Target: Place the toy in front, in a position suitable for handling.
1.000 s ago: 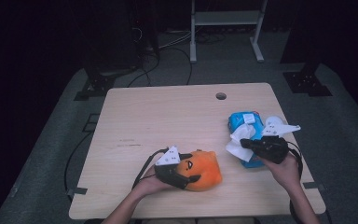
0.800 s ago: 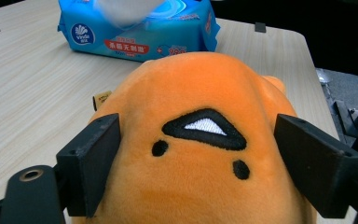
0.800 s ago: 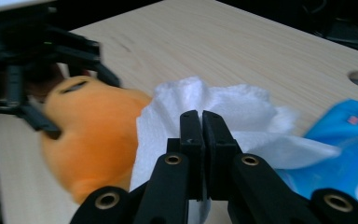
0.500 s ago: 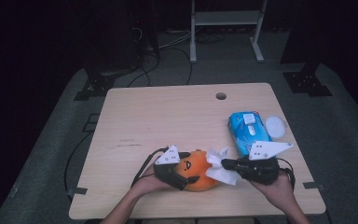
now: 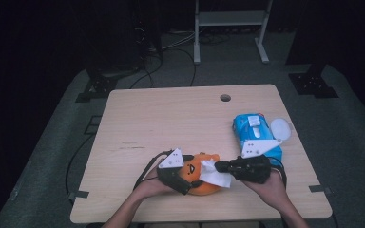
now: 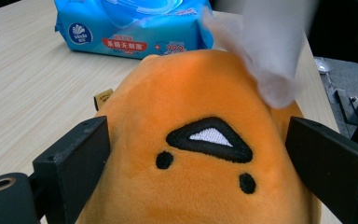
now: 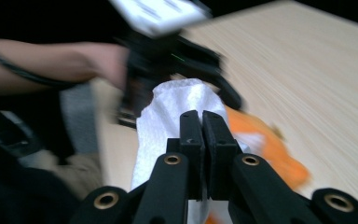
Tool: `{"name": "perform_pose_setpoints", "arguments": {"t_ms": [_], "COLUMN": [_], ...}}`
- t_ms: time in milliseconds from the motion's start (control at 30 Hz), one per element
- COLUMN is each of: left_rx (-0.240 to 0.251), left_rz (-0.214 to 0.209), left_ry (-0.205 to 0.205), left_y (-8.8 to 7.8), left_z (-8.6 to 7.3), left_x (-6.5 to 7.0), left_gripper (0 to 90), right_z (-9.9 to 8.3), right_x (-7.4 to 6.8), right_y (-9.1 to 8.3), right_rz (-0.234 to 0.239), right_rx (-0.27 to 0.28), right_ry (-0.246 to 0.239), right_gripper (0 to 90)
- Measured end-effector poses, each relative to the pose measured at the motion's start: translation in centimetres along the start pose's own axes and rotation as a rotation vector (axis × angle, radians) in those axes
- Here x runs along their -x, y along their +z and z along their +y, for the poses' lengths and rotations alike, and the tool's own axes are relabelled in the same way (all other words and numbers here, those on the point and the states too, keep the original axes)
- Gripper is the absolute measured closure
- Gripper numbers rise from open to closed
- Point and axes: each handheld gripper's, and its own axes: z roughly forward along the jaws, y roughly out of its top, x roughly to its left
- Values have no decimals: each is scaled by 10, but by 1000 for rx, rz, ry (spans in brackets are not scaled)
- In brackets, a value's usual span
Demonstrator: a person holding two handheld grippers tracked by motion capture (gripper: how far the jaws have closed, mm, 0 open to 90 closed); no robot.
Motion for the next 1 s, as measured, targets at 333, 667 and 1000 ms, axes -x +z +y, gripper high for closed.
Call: {"name": "perform_pose_setpoints", "arguments": {"t_ms": [333, 667, 1000], "left_rx": [-12, -36, -113], "left_rz": [-13, -26, -48], "left_ry": [9, 9, 14], "left_y": [-1, 1, -19], "left_z": [-1, -3, 8], "left_x": [0, -1, -7], "left_gripper": [71, 71, 72], "right_z": [-20, -18, -22], "right_x": [16, 10, 9], "right_y": [33, 55, 55], "right_rz": [-63, -47, -69], "right_rx": [-73, -89, -106], "right_ry": [-10, -40, -12], "right_gripper": [673, 565, 699]}}
